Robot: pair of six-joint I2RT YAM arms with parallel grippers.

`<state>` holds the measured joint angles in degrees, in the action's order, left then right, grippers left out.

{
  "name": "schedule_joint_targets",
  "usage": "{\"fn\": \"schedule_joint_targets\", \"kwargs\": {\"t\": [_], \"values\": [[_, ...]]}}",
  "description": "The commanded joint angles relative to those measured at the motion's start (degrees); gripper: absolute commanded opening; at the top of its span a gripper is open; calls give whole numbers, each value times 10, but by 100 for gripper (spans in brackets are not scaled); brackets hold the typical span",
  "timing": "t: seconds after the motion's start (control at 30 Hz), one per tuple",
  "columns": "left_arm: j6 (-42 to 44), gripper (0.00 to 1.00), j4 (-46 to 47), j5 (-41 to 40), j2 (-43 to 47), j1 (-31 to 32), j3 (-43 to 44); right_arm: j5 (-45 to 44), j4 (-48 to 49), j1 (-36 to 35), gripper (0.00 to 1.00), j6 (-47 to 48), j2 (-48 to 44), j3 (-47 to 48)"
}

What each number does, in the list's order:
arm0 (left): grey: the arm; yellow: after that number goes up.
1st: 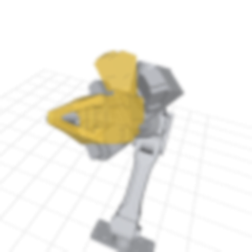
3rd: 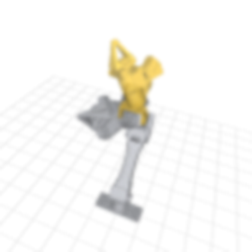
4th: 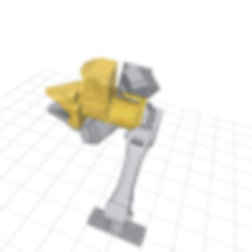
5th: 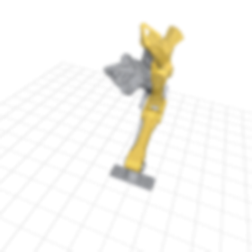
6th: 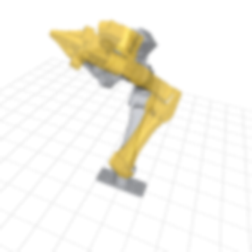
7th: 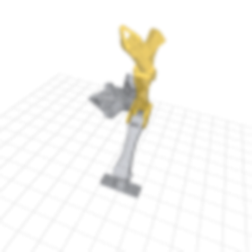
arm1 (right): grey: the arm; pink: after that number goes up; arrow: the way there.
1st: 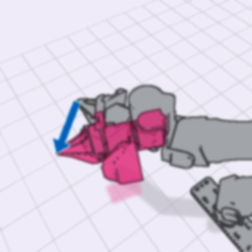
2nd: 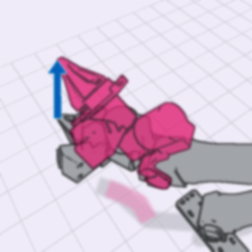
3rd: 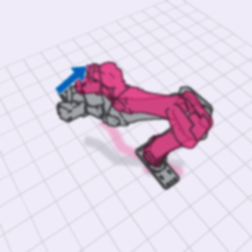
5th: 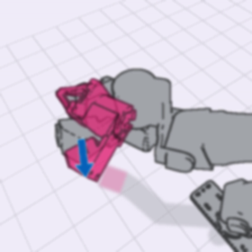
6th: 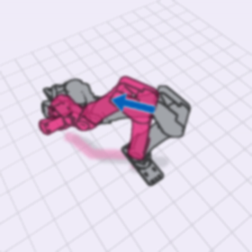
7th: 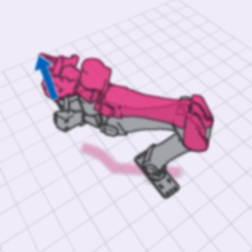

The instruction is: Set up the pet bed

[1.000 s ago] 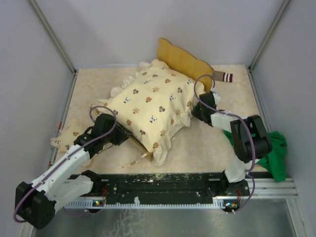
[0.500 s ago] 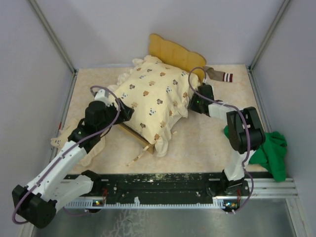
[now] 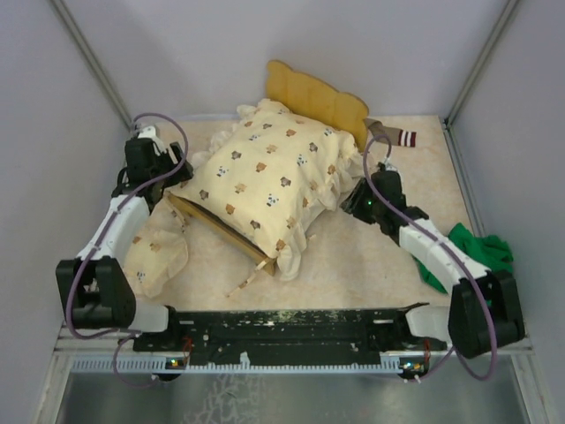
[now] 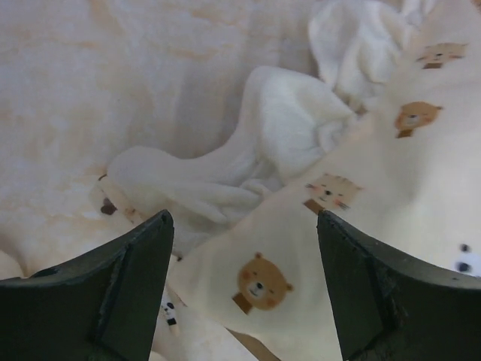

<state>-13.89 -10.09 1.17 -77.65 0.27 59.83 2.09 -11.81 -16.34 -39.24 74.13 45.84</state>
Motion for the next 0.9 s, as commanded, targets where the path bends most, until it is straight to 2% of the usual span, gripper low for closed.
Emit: {"fn": "schedule_joint_targets", "kwargs": {"t": [0.0,0.1,0.2,0.37,0.47,0.57,0.73,0.87], "values": [[7,78,48,-49,-52,-23,17,15,11,-55,41,-37,-78,-45],[-9,72,77,-100,-93,-44,29,8,-18,-72,41,-38,-102,-52],[-26,65,61,-81,-147,-68,72,14,-11,-74,40,-40,-122,-75],[-34,37,16,11,-223,-80,120,2,-14,-75,40,-23,-142,-94],[-53,34,-1,60,-226,-80,106,-13,-34,-75,40,-3,-141,-78],[-80,30,-42,40,-199,-80,78,-24,-54,-75,39,13,-141,-63],[-99,30,-31,71,-120,-79,-24,-113,-53,-73,38,3,-138,-72],[-120,29,-23,114,-62,-74,-104,-95,-23,-63,38,9,-109,-64]]}}
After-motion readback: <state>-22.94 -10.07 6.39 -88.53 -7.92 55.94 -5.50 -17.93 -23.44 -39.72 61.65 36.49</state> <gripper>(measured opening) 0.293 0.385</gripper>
